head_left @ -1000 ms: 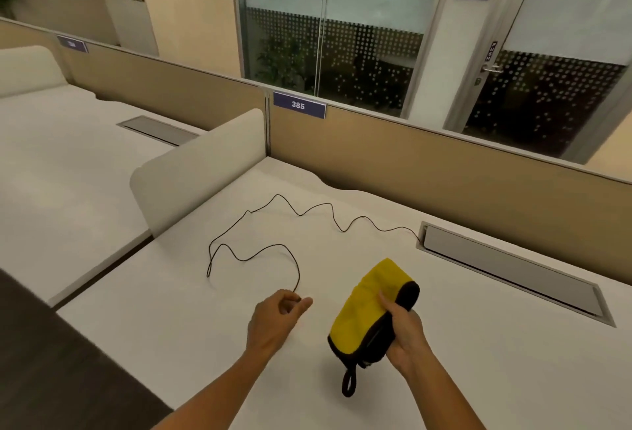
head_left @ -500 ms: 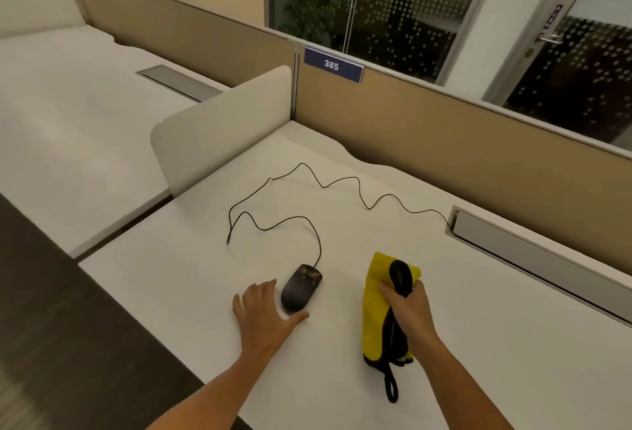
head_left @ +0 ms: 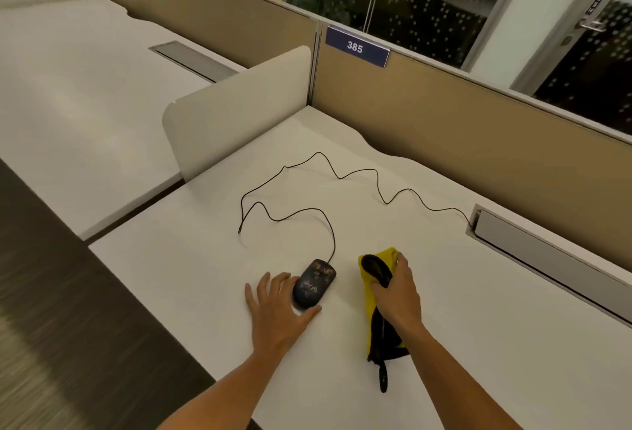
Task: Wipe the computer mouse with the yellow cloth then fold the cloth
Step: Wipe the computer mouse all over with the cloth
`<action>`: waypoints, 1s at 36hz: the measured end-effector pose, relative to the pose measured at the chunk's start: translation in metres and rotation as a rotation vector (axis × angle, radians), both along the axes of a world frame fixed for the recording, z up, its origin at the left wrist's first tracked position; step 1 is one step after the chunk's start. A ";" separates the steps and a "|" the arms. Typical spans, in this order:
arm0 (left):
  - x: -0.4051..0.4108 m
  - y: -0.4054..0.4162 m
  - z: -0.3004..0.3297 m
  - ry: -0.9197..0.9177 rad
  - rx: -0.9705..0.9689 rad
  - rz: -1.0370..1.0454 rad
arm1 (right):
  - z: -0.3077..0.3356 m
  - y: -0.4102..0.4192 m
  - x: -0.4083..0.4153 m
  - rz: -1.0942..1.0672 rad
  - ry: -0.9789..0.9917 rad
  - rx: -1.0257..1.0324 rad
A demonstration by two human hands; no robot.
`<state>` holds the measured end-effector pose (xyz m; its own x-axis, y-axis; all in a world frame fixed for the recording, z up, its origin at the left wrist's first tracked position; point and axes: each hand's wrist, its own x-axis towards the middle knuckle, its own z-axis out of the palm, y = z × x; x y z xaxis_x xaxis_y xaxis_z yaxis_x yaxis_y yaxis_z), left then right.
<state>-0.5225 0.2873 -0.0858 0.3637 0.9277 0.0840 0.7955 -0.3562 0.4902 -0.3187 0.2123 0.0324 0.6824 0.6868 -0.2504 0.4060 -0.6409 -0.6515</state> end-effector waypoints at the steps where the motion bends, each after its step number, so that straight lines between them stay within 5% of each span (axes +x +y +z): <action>1: 0.000 0.000 0.000 0.002 0.003 0.000 | -0.001 0.004 -0.002 0.014 -0.026 -0.012; 11: 0.000 0.000 -0.001 -0.027 0.011 0.001 | -0.012 0.043 -0.026 0.158 -0.249 -0.089; 22: 0.000 0.001 0.000 -0.040 0.004 0.009 | -0.034 0.047 -0.052 0.257 -0.047 -0.035; 36: 0.000 0.001 -0.003 -0.031 0.039 0.007 | -0.027 0.028 -0.058 0.398 -0.104 -0.050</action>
<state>-0.5226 0.2883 -0.0884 0.3544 0.9259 0.1307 0.7827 -0.3702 0.5004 -0.3771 0.2398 0.0052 0.3895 0.8908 -0.2339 0.6907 -0.4505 -0.5657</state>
